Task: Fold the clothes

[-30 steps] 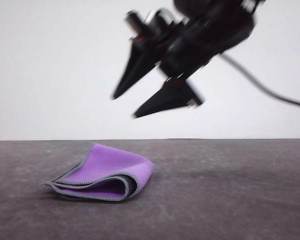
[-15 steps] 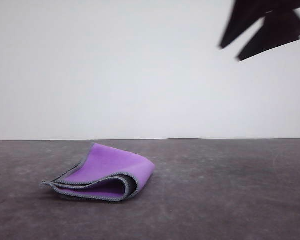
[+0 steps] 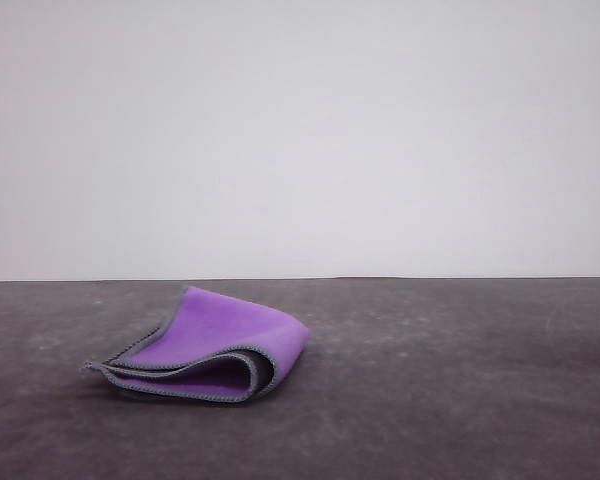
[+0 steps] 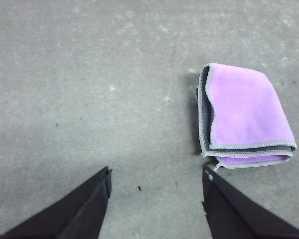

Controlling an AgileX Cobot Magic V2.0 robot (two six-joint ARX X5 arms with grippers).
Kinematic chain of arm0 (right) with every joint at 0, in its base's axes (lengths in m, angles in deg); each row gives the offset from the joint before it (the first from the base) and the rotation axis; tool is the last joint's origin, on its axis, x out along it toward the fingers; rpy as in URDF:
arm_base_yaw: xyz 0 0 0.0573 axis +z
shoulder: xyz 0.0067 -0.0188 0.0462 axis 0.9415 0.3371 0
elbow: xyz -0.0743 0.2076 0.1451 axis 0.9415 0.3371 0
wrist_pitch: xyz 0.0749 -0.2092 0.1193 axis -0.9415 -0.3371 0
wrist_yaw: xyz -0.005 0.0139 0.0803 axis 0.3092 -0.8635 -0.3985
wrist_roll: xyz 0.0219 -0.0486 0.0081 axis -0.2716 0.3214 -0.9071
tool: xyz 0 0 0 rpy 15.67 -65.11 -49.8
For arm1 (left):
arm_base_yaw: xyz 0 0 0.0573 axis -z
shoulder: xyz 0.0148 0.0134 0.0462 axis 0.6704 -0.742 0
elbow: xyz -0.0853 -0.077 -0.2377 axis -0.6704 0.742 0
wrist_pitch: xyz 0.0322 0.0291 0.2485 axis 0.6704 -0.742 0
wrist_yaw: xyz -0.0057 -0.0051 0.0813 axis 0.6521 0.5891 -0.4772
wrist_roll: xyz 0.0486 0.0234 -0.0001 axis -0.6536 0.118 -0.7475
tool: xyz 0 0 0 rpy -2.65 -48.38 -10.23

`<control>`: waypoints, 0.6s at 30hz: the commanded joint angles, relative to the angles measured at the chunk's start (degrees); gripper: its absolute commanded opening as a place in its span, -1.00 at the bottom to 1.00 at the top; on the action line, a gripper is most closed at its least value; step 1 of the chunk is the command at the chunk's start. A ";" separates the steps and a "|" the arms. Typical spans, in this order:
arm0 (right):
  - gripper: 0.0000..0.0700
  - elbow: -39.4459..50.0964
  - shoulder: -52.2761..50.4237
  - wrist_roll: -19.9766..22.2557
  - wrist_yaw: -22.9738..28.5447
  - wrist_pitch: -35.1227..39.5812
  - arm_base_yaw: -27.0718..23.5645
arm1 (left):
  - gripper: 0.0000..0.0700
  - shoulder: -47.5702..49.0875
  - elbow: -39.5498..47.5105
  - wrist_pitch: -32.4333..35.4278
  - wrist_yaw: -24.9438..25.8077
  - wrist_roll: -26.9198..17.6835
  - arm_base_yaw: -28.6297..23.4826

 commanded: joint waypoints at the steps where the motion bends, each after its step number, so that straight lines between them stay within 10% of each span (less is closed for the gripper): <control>1: -0.21 2.42 -1.84 -1.32 1.45 1.54 -0.20 | 0.01 -0.25 -0.48 0.58 0.02 -0.35 0.11; 15: -0.20 5.60 -6.86 -3.03 2.17 4.91 -0.31 | 0.01 -0.22 -0.48 0.53 0.04 -0.11 0.11; 17: -0.44 5.59 -6.86 -3.07 2.20 4.82 -0.31 | -0.30 -0.22 -0.48 0.57 0.05 -0.17 0.11; 18: -0.89 5.59 -6.85 -3.04 2.24 4.77 -0.31 | -0.86 -0.22 -0.48 0.60 0.06 -0.24 0.11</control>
